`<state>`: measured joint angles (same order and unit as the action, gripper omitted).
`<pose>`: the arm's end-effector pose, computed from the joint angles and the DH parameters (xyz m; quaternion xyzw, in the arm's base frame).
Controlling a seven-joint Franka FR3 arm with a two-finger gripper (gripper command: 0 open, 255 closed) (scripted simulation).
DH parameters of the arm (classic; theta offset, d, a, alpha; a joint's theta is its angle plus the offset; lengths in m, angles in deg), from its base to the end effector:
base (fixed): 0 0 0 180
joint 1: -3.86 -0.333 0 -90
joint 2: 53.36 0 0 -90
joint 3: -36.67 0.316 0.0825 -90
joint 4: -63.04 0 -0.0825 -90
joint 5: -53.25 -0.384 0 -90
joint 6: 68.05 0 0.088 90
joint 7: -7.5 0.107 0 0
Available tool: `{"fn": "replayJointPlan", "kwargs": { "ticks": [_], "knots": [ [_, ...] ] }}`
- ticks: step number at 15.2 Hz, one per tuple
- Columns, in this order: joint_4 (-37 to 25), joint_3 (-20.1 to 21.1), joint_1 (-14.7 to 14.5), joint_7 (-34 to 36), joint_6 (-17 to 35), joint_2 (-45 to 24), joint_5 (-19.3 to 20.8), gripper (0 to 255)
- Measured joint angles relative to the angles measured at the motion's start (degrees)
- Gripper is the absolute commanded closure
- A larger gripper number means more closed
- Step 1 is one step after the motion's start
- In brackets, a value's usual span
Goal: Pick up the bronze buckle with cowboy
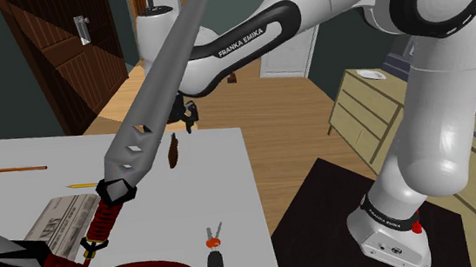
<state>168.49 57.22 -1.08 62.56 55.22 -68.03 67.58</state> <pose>0.5756 0.2486 0.4042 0.9774 -0.1983 0.0691 0.0235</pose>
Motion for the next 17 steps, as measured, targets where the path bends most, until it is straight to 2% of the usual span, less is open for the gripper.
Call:
{"fn": "replayJointPlan", "kwargs": {
  "ticks": [5,6,17],
  "knots": [
    [1.6,-0.3,-0.3,1.2,3.1,-1.7,1.1,0],
    [1.7,-0.4,-0.3,1.3,3.3,-1.8,1.2,255],
    [1.7,-0.3,-0.3,1.3,3.3,-1.8,1.2,255]
  ]
}}
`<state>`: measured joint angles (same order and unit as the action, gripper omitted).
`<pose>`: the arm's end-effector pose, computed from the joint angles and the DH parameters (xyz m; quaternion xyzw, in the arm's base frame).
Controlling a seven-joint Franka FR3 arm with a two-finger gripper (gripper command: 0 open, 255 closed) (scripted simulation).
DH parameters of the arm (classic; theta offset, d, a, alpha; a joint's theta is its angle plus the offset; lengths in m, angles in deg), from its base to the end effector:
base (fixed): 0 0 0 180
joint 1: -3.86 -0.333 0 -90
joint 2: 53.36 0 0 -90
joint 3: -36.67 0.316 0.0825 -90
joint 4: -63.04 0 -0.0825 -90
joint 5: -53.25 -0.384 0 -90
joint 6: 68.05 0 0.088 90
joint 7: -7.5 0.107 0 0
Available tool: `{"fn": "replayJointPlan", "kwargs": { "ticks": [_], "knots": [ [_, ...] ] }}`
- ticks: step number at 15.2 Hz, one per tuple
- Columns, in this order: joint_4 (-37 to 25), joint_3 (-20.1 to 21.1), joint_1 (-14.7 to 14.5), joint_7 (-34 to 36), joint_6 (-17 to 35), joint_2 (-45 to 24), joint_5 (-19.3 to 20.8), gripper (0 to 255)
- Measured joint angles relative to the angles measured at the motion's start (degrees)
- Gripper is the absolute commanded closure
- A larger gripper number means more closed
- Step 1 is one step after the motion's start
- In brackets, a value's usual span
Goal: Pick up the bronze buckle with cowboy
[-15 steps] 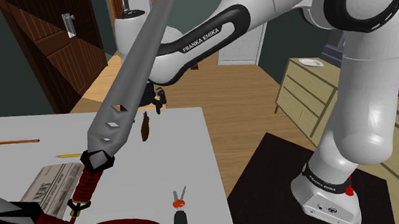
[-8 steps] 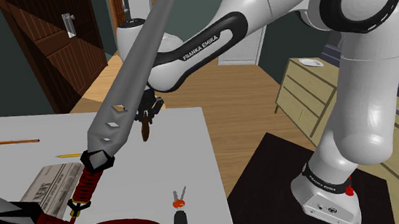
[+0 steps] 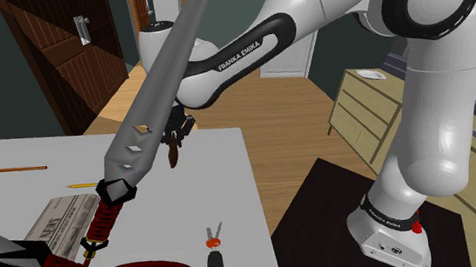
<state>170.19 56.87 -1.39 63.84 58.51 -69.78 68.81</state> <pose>0.5757 0.2499 0.3774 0.9773 -0.1990 0.0697 0.0232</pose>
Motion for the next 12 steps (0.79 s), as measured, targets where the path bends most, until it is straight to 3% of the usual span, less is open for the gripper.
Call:
{"fn": "replayJointPlan", "kwargs": {
  "ticks": [12],
  "knots": [
    [-4.7,0.7,0.4,-2.2,-7.6,3.3,-2.3,255]
  ]
}}
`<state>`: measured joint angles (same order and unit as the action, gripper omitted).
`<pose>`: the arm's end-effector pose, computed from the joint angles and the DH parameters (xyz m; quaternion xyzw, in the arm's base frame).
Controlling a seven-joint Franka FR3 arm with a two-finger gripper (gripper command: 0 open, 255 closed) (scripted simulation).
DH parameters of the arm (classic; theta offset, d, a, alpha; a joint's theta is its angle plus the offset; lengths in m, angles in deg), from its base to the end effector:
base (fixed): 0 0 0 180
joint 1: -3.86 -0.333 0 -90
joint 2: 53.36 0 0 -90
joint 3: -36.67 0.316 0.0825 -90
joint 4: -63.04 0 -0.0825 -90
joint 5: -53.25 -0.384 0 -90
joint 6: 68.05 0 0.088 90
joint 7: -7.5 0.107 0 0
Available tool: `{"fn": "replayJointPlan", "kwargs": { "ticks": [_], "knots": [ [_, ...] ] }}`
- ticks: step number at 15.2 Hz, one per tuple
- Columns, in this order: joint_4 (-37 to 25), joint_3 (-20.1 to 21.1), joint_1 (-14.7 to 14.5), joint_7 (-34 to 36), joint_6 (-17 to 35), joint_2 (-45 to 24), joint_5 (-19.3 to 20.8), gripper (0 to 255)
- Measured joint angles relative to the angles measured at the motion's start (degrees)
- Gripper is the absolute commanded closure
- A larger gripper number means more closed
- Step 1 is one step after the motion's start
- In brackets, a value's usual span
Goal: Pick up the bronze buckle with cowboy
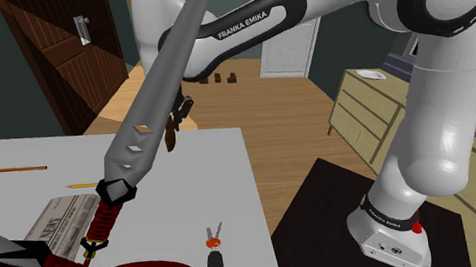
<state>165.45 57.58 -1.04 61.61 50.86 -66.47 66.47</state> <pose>0.5758 0.2499 0.4385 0.9773 -0.1989 0.0697 0.0233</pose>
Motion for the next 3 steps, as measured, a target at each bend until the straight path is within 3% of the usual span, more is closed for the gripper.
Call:
{"fn": "replayJointPlan", "kwargs": {
  "ticks": [3],
  "knots": [
    [-1.3,0.1,0.0,-0.4,-1.7,0.4,-0.3,255]
  ]
}}
